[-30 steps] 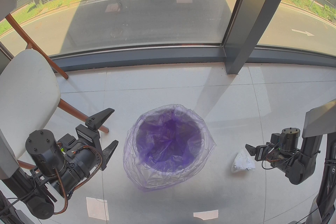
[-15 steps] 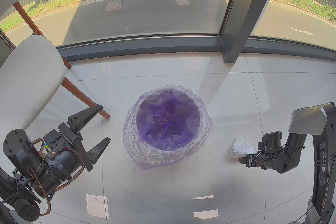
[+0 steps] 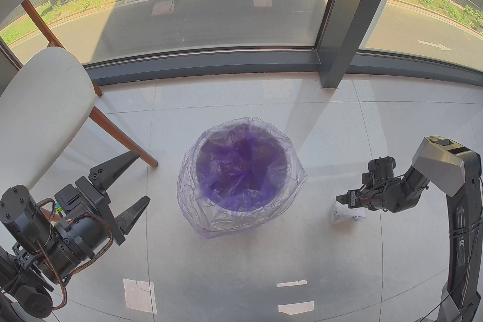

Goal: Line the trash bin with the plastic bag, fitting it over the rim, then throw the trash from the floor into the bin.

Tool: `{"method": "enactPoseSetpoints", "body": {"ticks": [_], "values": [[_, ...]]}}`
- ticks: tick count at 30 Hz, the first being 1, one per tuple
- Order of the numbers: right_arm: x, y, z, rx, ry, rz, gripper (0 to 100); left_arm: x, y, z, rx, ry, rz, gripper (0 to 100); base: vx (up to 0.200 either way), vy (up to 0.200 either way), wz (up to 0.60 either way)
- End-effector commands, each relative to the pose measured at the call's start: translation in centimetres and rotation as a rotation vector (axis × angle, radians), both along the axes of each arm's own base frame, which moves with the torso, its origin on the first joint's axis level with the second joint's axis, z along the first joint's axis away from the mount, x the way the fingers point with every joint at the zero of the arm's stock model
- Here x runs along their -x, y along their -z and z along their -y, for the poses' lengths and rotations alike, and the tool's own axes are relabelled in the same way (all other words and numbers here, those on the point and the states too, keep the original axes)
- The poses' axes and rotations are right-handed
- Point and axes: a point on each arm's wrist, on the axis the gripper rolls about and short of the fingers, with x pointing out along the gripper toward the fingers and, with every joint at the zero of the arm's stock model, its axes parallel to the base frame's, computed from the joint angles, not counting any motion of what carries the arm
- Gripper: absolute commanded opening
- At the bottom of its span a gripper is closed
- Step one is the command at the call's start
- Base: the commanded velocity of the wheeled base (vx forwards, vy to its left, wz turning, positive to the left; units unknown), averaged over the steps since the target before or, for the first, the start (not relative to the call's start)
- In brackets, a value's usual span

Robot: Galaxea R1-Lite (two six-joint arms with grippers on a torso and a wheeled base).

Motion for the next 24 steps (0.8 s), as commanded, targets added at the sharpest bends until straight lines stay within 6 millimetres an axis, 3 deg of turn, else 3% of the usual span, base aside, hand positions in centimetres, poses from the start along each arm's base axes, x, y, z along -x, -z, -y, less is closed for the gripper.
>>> {"method": "enactPoseSetpoints", "body": {"ticks": [1,6,16,24], "values": [[-2.3,0.1,0.1,0.016,-0.010,-0.001,100,-0.3,-0.1,-1.3,0.012,0.002,0.008,100,-0.200,-0.200,0.00],[-3.4,0.9,0.1,0.019,-0.012,0.006,100,0.0,0.1,-2.4,0.014,0.048,-0.005,100,-0.200,-0.200,0.00],[-5.7,3.0,-0.3,0.024,-0.023,0.033,100,0.4,-0.4,-2.6,0.008,0.049,0.028,100,0.000,0.000,0.00],[-5.6,2.8,-1.8,0.024,-0.054,-0.007,100,0.7,-0.3,-2.6,0.009,0.052,0.022,100,0.000,0.000,0.00]]}}
